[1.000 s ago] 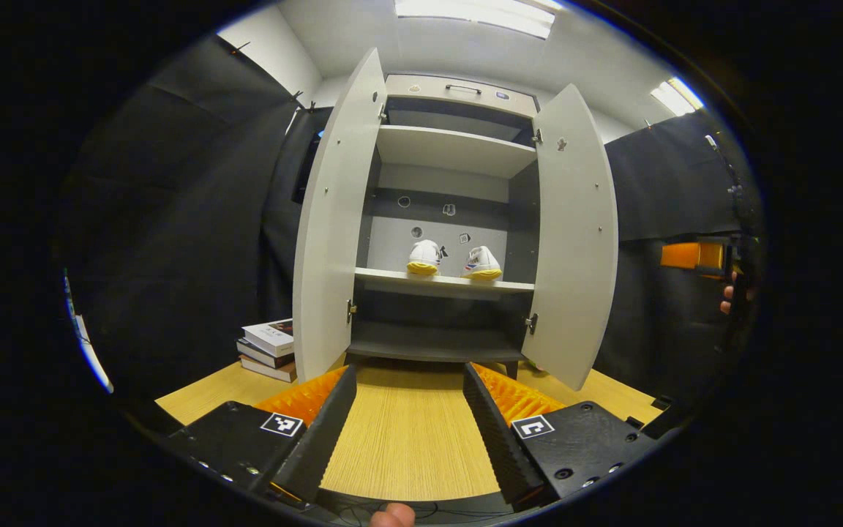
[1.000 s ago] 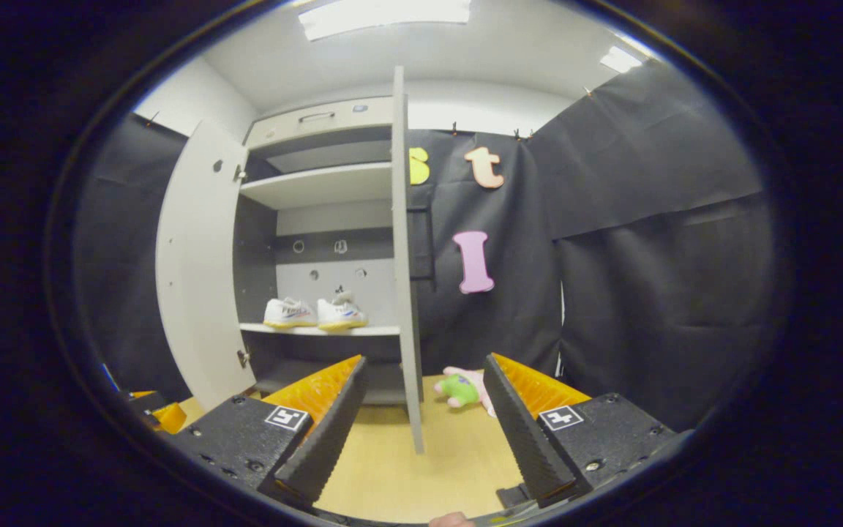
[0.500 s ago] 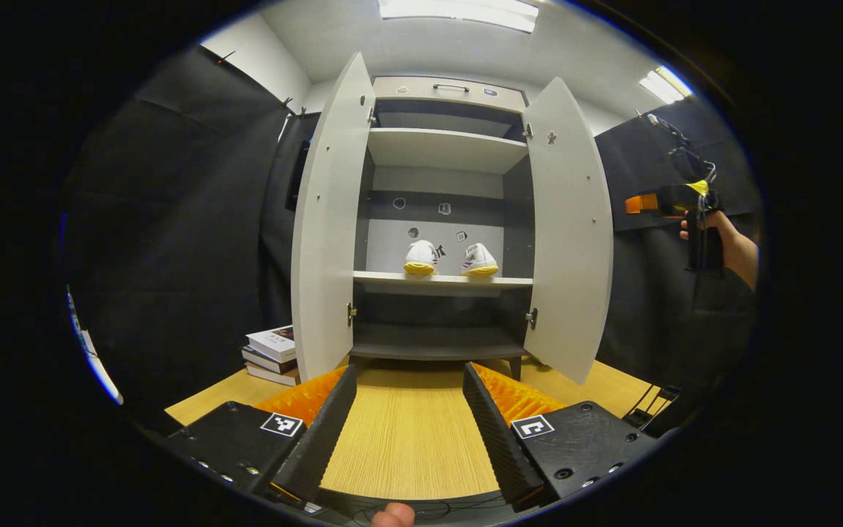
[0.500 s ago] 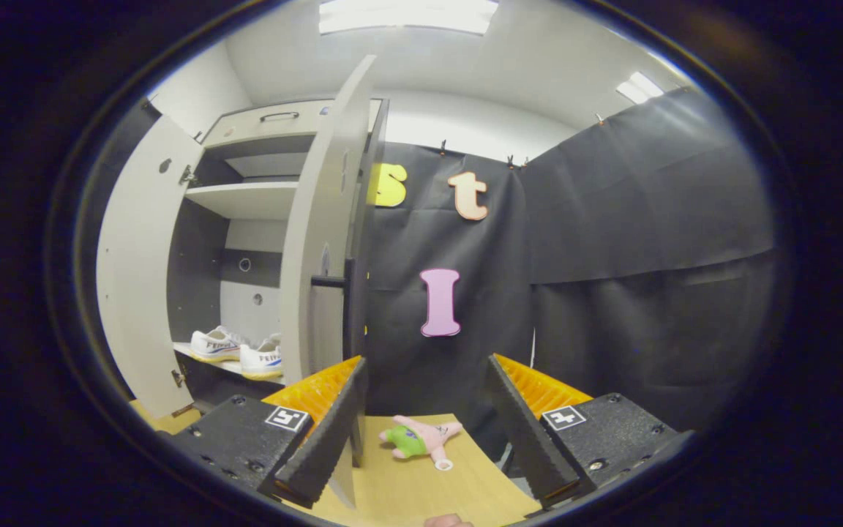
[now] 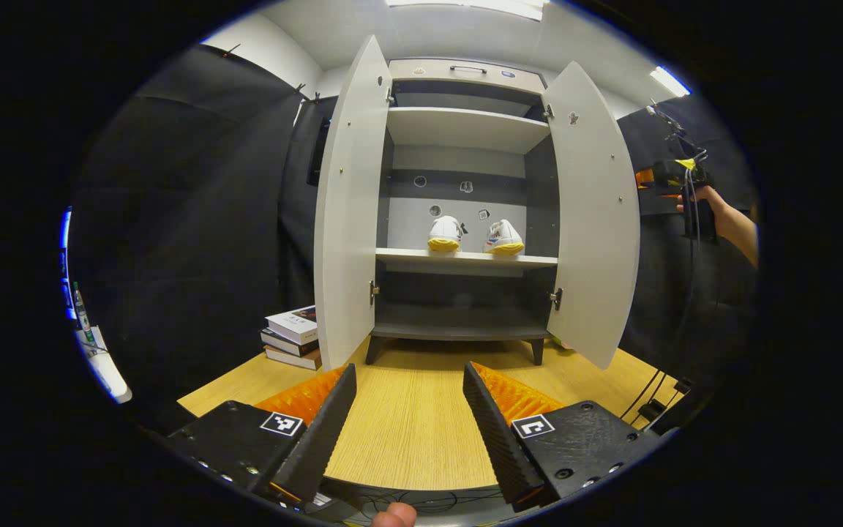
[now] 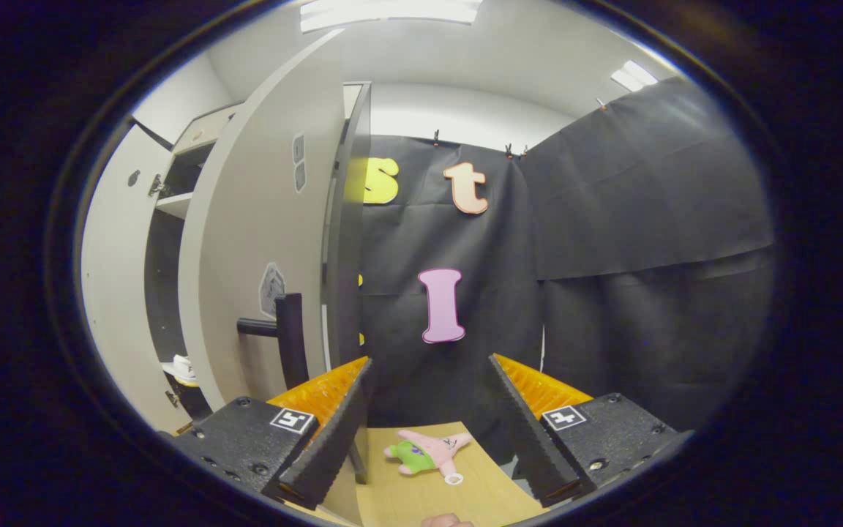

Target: Grab one shoe with the right hand and put it into the shoe cabinet, grab the other shoe with the left hand and put it into the shoe cabinet; then close the right door with the right hand and the left door with the left hand.

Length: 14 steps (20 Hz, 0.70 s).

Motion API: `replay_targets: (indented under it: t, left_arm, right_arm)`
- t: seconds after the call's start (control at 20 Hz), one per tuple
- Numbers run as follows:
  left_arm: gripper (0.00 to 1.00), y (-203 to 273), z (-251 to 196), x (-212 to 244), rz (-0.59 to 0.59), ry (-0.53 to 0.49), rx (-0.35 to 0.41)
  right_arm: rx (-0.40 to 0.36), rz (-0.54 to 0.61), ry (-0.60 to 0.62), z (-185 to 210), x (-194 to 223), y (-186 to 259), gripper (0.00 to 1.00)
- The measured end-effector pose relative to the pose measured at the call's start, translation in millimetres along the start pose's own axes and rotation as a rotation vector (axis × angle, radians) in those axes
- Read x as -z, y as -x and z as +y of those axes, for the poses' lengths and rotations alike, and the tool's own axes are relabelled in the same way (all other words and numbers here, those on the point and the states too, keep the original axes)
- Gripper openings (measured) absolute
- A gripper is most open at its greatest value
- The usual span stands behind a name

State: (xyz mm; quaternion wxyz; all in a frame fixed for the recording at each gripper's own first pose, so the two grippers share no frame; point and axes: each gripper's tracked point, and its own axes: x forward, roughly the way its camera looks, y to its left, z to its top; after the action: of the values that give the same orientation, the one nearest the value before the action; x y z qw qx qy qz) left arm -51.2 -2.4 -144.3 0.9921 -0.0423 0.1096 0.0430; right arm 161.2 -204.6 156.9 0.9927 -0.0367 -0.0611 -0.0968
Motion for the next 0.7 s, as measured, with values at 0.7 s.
replay_targets:
  t: [0.7]
  left_arm:
    - [0.88, 3, 6, -3, -0.017, -0.007, 0.036]
  right_arm:
    - [-0.077, 0.022, -0.007, 73, 5, 16, 0.96]
